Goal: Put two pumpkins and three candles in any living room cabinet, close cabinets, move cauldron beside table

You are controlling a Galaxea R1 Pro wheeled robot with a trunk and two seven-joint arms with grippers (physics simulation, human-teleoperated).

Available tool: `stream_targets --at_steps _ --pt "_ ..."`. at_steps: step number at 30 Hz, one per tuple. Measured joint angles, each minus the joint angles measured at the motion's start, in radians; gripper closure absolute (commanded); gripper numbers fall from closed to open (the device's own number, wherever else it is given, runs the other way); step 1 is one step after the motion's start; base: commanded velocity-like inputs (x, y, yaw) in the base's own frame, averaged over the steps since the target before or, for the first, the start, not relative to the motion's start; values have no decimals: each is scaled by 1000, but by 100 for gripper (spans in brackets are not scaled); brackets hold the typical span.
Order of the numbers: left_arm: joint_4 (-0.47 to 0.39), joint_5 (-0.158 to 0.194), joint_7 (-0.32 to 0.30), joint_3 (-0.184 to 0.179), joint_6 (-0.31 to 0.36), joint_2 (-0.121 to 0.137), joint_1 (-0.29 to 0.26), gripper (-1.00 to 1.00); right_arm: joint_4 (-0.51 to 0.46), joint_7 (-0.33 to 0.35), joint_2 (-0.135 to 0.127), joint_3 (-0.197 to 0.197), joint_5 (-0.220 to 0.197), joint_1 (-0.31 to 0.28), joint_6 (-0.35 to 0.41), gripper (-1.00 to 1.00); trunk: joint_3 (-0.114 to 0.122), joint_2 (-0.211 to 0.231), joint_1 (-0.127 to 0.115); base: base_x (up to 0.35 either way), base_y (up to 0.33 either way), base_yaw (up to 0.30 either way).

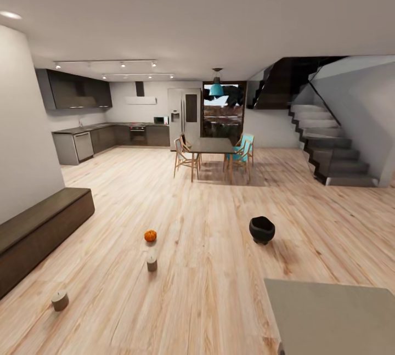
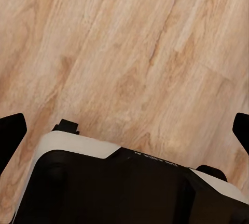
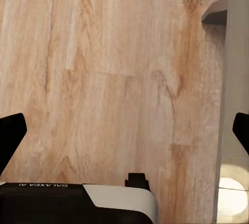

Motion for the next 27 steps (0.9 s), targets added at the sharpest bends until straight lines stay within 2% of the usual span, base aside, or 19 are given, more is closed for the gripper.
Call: stream_targets --at_steps 27 --pt "0 0 0 0 0 0 0 -100 0 0 0 0 0 0 -1 -100 0 0 0 283 116 0"
